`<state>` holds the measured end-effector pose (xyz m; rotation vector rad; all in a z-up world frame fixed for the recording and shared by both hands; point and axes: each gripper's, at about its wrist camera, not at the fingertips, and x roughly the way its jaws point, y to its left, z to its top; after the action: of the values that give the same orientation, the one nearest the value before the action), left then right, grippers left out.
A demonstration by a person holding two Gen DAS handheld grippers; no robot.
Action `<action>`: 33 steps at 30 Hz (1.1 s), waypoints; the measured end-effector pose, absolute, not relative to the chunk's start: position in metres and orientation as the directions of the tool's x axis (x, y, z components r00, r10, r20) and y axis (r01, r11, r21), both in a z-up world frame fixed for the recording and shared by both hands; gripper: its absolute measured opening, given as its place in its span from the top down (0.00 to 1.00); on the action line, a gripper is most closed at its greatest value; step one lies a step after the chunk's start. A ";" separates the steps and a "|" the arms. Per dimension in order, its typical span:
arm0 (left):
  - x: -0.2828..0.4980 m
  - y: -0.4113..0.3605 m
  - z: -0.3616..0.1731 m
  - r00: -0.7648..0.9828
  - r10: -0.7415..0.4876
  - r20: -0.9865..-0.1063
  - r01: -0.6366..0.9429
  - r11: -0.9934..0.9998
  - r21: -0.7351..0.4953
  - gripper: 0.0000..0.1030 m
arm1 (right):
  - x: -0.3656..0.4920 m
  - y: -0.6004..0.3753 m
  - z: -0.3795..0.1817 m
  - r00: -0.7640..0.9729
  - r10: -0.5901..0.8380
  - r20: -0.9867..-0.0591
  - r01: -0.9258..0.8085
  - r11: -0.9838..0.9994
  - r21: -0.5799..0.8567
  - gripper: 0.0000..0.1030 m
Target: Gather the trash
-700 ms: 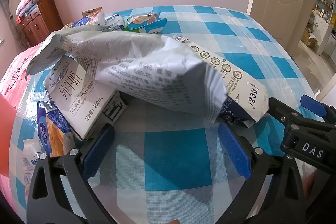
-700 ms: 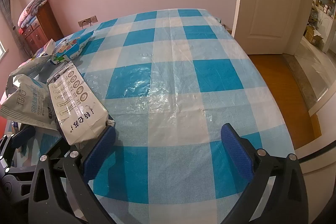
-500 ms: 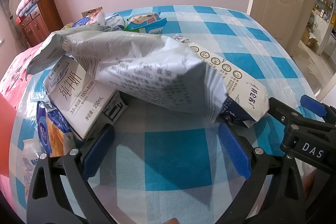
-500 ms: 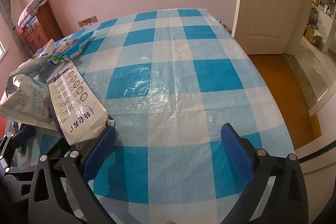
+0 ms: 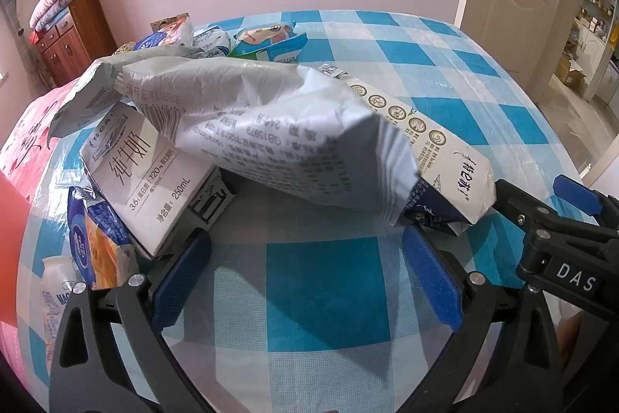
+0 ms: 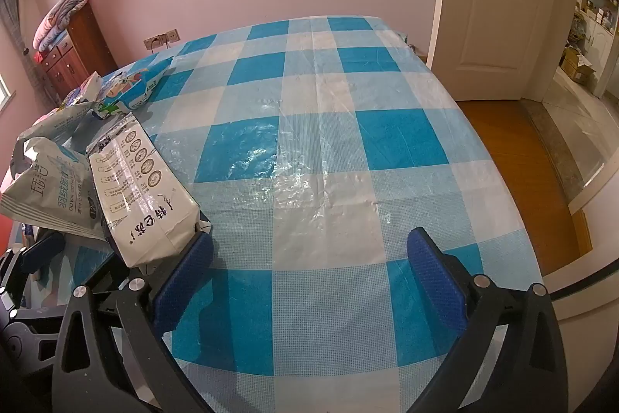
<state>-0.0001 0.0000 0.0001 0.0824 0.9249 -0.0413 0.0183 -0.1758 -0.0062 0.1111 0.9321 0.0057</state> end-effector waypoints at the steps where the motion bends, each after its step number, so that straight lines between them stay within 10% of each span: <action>1: 0.000 0.000 0.000 0.601 0.000 -0.799 0.071 0.996 0.053 0.04 | 0.018 -0.176 -0.006 0.596 0.053 -0.801 0.043 0.994 0.098 0.04; 33: -0.093 0.022 0.062 0.706 -0.060 -0.705 0.146 0.987 0.063 0.04 | -0.070 -0.201 0.050 0.690 -0.026 -0.723 0.100 0.993 0.059 0.04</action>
<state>-0.0925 0.0216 0.0620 0.1173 0.7784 -0.1148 -0.0705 -0.2006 0.0499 0.0966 0.8061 -0.0707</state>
